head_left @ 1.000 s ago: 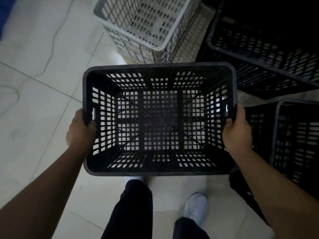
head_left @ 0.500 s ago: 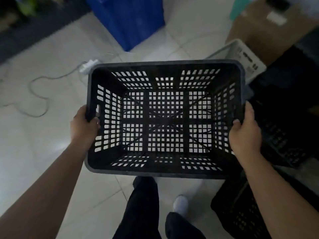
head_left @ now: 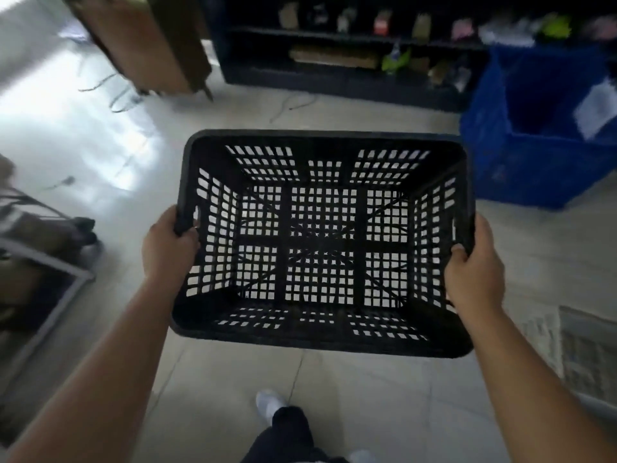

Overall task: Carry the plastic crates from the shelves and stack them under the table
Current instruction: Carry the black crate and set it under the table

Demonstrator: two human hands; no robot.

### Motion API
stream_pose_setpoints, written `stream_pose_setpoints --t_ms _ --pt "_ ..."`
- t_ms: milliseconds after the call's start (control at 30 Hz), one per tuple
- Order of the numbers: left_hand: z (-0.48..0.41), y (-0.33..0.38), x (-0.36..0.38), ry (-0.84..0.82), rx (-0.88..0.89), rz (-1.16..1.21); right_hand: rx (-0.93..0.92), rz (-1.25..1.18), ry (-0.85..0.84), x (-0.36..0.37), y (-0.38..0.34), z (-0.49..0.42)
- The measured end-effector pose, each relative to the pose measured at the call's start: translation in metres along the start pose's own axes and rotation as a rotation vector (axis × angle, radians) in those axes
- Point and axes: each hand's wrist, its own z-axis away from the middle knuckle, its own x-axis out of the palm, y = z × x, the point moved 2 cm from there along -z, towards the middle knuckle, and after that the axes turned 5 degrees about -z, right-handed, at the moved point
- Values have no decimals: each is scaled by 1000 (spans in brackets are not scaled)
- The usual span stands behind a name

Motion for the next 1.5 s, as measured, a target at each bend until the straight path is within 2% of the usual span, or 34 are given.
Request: stream_pose_setpoints --t_ms 167,433,667,867,1033,1233,1267,1500 --pt "-28 -122 -123 191 -180 -14 -214 -2 -184 137 -130 21" --pt "-43 -287 -259 422 -506 -72 -442 22 -488 357 -295 74" --pt "-39 -391 -308 662 -830 -103 -672 32 -828 552 -412 121" --pt "-34 -451 -336 817 -1029 -30 -795 82 -1076 668 -496 183" --pt "-36 -513 -351 864 -1167 14 -838 135 -1161 744 -533 235" --pt "-78 -667 -367 786 -1254 44 -817 226 -1137 877 -544 314" --pt "-86 -676 -367 782 -1250 61 -821 232 -1143 885 -545 319" --pt "-148 -867 -334 682 -1333 204 -714 352 -1103 1059 -490 368"
